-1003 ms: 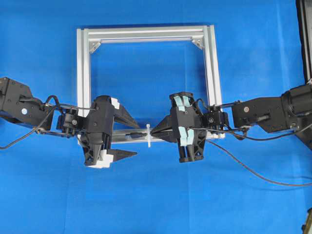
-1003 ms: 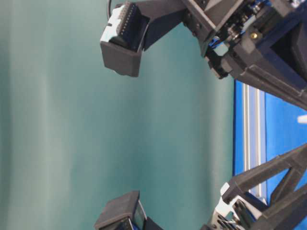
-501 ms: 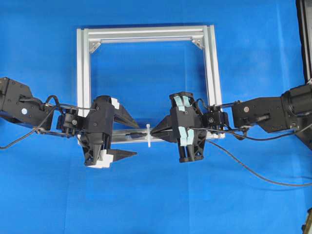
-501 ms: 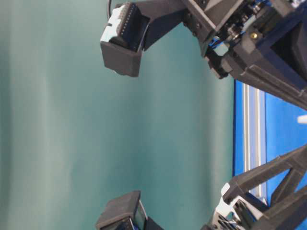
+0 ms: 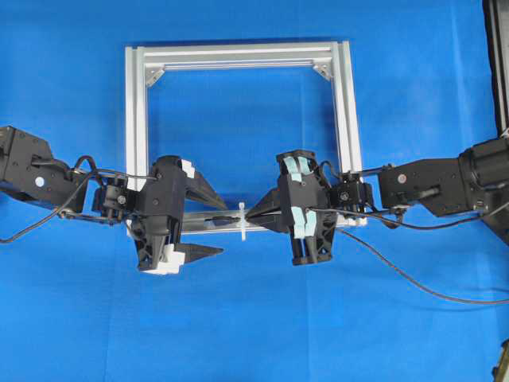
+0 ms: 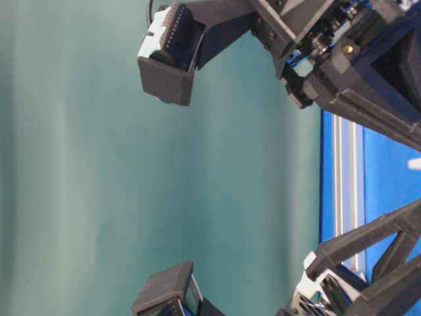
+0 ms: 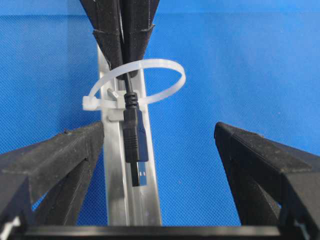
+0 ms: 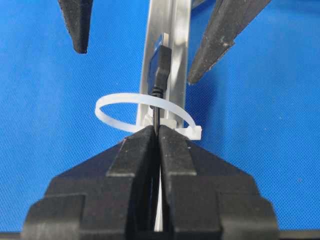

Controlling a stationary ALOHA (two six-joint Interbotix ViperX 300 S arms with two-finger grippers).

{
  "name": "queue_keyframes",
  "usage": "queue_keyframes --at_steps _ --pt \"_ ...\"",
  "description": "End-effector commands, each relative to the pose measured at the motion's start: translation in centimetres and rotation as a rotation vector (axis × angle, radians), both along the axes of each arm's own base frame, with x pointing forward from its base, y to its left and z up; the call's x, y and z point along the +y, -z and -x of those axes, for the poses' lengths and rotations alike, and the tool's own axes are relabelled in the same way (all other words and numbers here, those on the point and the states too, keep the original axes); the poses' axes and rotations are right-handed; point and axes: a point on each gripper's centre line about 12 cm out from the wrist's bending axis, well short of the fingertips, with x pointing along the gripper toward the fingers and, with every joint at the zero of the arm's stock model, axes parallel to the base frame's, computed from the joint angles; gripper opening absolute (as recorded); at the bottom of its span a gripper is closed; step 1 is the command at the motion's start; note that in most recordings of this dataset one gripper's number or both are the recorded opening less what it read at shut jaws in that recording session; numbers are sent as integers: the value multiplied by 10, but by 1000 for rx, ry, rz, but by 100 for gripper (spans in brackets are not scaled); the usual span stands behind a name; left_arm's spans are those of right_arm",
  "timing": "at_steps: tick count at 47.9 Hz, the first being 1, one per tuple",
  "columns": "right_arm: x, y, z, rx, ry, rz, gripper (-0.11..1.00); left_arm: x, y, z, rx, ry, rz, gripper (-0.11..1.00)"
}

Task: Insert the wire through the string loop located in the center.
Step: 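Open the right gripper and pull the cable leftward with the left gripper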

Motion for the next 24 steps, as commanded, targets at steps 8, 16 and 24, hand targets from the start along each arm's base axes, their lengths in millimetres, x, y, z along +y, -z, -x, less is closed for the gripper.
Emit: queue_keyframes --at_steps 8,16,24 --pt "0 -9 -3 -29 1 -2 -3 -1 -11 -8 -35 -1 6 85" --pt "0 -8 -4 -29 0 -1 -3 1 -11 -11 -15 -8 6 58" --pt "0 -8 -4 -31 1 -2 -3 4 -10 -12 -12 -14 4 10"
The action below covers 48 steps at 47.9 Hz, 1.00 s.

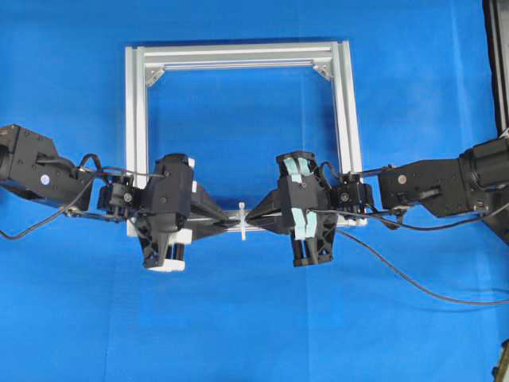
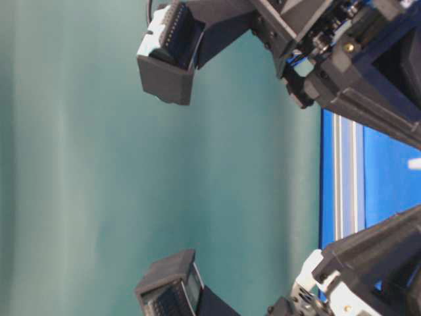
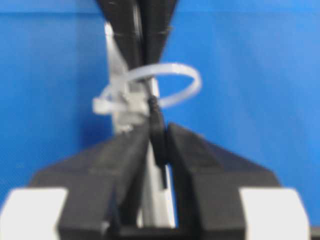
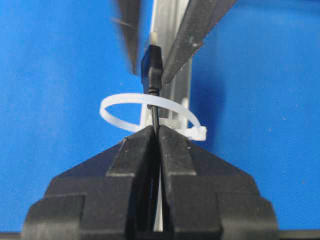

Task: Insert the wire through the string loop located in the center.
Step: 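Open the right gripper and pull the cable leftward with the left gripper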

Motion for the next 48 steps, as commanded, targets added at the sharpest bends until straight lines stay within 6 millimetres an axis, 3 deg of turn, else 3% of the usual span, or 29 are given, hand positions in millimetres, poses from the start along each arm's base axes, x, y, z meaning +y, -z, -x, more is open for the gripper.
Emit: queue_keyframes --at_steps 1,24,30,41,43,48 --pt "-1 -9 -4 -34 2 -2 -3 -1 -11 -6 -37 4 2 8" --pt "1 -10 -5 -35 -1 -4 1 -1 -11 -6 -35 3 3 9" --pt "1 -11 -6 -38 2 -7 21 -1 -10 -4 -32 3 2 9" --pt "1 -20 -1 -54 -6 -3 87 0 -8 3 -22 4 -1 9" --pt "1 -22 0 -60 -7 -2 91 0 -8 6 -20 4 -1 9" --pt "1 -25 5 -63 -8 -4 85 2 -8 16 -12 3 -1 9"
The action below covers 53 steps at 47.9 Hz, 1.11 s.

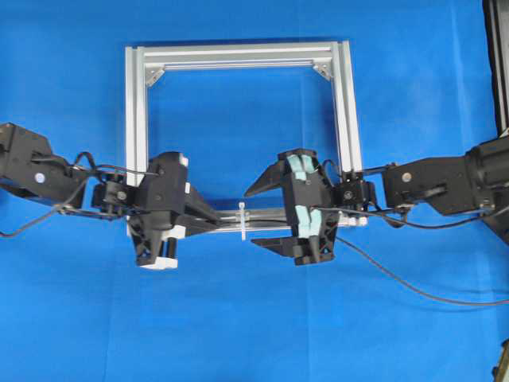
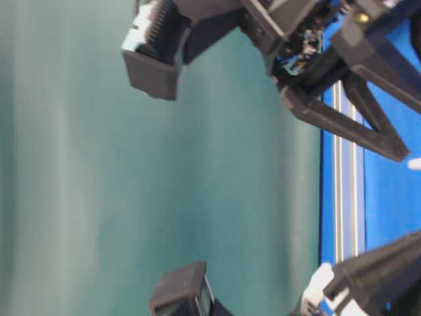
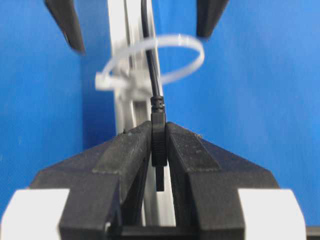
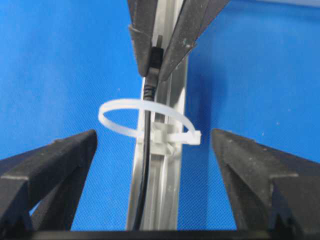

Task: Insert the wire through the string loop located in the center.
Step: 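Open the right gripper and pull the cable leftward with the left gripper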

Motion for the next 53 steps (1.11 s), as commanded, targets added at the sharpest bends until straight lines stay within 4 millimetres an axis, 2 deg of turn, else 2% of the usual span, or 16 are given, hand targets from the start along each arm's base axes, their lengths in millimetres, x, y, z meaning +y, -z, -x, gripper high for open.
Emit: queue_keyframes --at_steps 1,16,27,41,47,53 --pt "1 -15 2 -40 -6 -1 85 0 -15 4 -44 2 5 9" --pt "2 -14 15 -29 -10 -5 86 6 -20 52 -38 4 5 9" --pt "4 -22 15 -38 -13 -9 86 9 -20 91 -32 9 18 9" --pt "4 -30 14 -59 -13 -10 86 3 -19 139 -39 37 79 9" --pt "4 -31 13 -62 -12 -12 86 -2 -22 147 -55 72 78 9" --pt "4 -31 13 -63 -12 -12 86 -4 -20 143 -45 79 66 9"
